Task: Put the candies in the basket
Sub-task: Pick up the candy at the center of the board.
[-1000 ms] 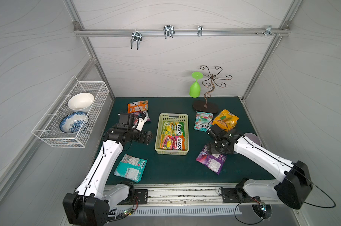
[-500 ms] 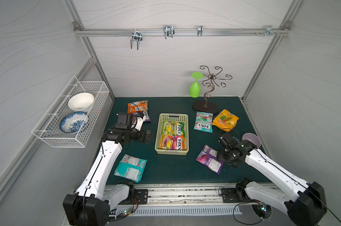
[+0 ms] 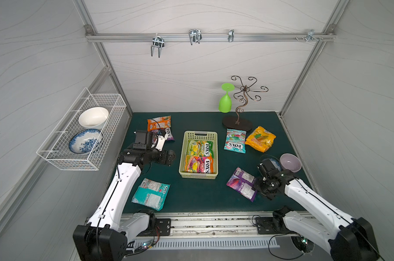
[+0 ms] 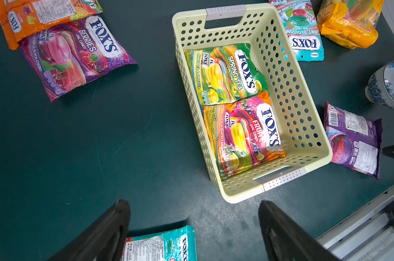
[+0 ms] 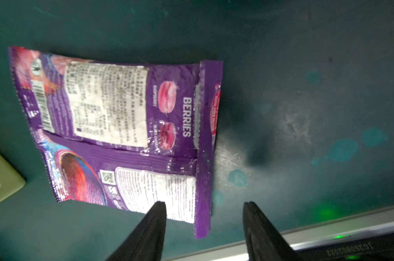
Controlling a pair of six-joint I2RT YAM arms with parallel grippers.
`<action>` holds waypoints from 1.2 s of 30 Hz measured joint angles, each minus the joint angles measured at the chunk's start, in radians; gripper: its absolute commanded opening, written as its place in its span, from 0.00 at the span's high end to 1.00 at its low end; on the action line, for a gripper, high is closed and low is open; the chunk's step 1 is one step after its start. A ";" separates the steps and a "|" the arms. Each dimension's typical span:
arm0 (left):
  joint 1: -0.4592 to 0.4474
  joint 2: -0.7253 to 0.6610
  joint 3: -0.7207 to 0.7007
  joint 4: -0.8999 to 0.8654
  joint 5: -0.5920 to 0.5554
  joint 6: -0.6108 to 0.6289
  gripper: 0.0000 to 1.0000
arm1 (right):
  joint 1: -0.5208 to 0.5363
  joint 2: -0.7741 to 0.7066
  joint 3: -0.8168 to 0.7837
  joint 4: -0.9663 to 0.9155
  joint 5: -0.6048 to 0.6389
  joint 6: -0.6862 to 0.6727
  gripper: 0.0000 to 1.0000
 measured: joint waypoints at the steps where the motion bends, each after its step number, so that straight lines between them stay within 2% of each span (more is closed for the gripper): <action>1: 0.000 0.000 0.000 0.000 0.000 0.000 0.07 | -0.004 0.006 0.000 0.006 0.000 0.000 0.49; 14: 0.006 0.000 -0.005 0.010 0.010 0.000 0.07 | -0.043 0.015 -0.078 0.126 0.007 -0.014 0.63; 21: 0.009 0.001 -0.006 0.011 0.012 0.000 0.07 | -0.047 0.012 -0.084 0.168 -0.009 -0.042 1.00; 29: 0.013 0.001 -0.006 0.010 0.014 0.000 0.07 | -0.048 -0.036 -0.048 0.145 0.007 -0.106 1.00; 36: 0.013 0.001 -0.006 0.010 0.015 0.000 0.07 | -0.047 -0.088 0.075 0.108 0.017 -0.166 1.00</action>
